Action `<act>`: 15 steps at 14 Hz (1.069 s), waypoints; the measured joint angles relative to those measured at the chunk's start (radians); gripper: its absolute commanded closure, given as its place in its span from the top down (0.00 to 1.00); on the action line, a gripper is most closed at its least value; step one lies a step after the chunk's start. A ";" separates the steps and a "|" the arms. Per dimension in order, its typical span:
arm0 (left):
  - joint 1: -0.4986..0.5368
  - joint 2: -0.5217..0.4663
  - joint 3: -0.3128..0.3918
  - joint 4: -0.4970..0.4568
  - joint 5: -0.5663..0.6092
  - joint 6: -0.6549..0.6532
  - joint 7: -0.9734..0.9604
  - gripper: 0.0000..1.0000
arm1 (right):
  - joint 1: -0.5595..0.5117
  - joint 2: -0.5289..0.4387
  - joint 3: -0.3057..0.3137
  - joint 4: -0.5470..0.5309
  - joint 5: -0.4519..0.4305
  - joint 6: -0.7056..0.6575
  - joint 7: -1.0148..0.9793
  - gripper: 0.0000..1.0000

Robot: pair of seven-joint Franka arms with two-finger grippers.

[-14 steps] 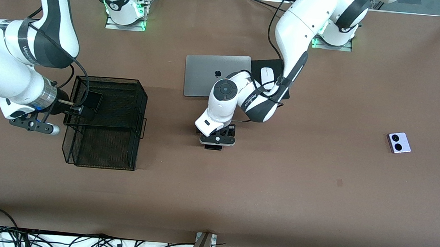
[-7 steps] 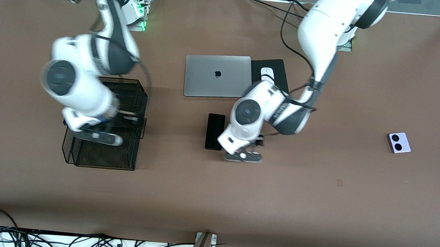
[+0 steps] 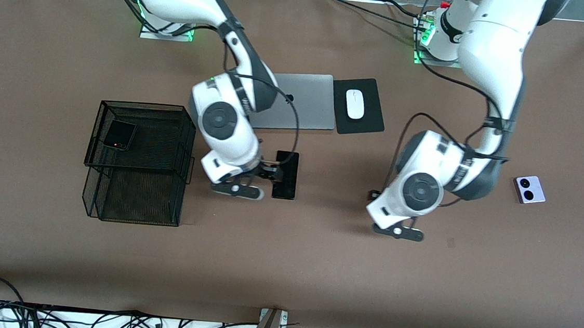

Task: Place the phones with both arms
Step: 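Grasp the bar phone with the right gripper while the left gripper reaches the white phone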

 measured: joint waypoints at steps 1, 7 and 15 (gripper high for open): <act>0.035 -0.028 0.001 -0.034 0.015 0.000 0.058 1.00 | 0.023 0.034 0.000 0.002 -0.002 0.041 0.021 1.00; 0.230 -0.164 0.005 -0.232 0.122 0.081 0.282 1.00 | 0.078 0.153 -0.001 0.011 -0.122 0.145 0.069 1.00; 0.540 -0.246 0.002 -0.468 0.124 0.396 0.318 1.00 | 0.109 0.156 0.000 0.012 -0.145 0.145 0.069 1.00</act>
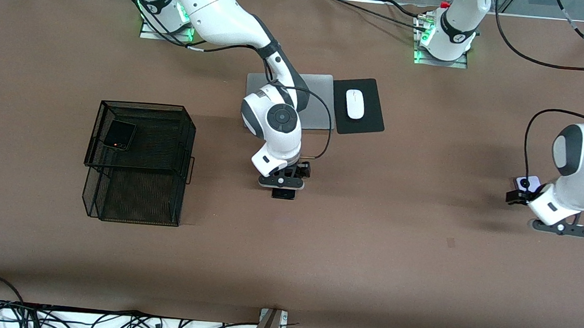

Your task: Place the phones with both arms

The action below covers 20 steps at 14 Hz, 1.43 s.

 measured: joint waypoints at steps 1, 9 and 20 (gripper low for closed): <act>0.029 0.000 -0.001 -0.028 0.000 0.043 0.000 1.00 | 0.000 0.000 -0.001 0.000 -0.004 -0.001 0.000 1.00; 0.189 0.000 -0.011 -0.178 -0.008 0.249 0.015 1.00 | 0.001 0.021 -0.001 -0.001 -0.037 0.000 0.000 1.00; 0.381 0.009 -0.185 -0.237 -0.020 0.297 0.059 1.00 | 0.010 0.024 -0.001 -0.001 -0.039 0.027 0.000 1.00</act>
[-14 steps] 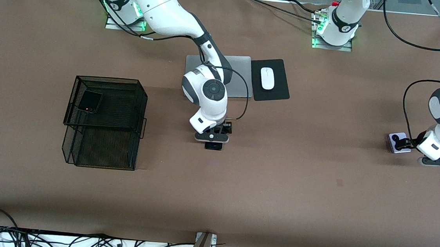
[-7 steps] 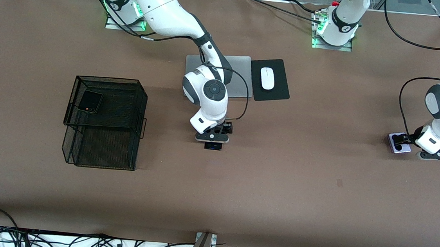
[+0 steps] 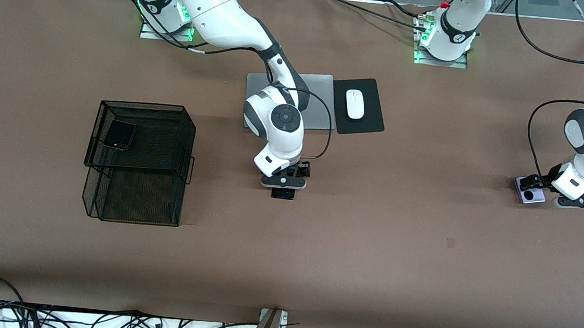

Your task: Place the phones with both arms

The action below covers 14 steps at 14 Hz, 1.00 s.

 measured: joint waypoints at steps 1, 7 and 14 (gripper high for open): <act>0.027 0.005 -0.025 -0.001 0.000 0.003 0.004 1.00 | 0.000 0.000 0.000 0.000 0.000 0.000 0.000 1.00; 0.048 0.029 -0.043 -0.002 0.000 0.032 0.023 1.00 | 0.000 0.000 0.000 0.000 -0.012 0.002 0.000 0.37; 0.063 0.058 -0.043 -0.002 0.000 0.061 0.033 1.00 | 0.003 -0.017 -0.042 0.026 -0.027 -0.072 -0.004 0.08</act>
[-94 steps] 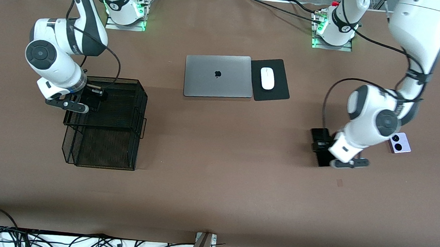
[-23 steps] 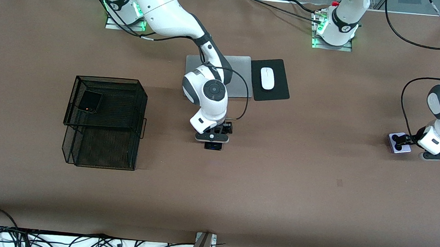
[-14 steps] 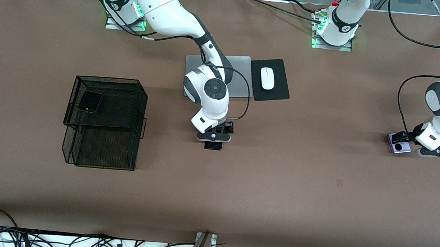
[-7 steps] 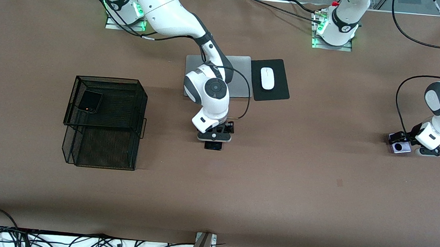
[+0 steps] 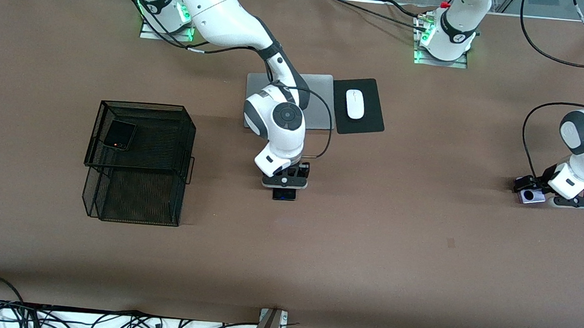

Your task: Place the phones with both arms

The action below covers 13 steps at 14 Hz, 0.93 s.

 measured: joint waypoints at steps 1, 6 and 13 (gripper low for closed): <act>0.003 0.001 0.000 0.000 0.000 0.002 0.002 1.00 | -0.002 -0.026 -0.033 0.013 0.000 -0.059 -0.012 0.08; 0.007 0.002 0.000 0.001 0.000 0.006 0.003 1.00 | -0.060 -0.263 -0.199 0.027 0.005 -0.378 -0.245 0.09; 0.019 0.024 0.000 0.000 0.000 0.043 0.004 1.00 | -0.203 -0.580 -0.232 -0.306 0.046 -0.490 -0.436 0.09</act>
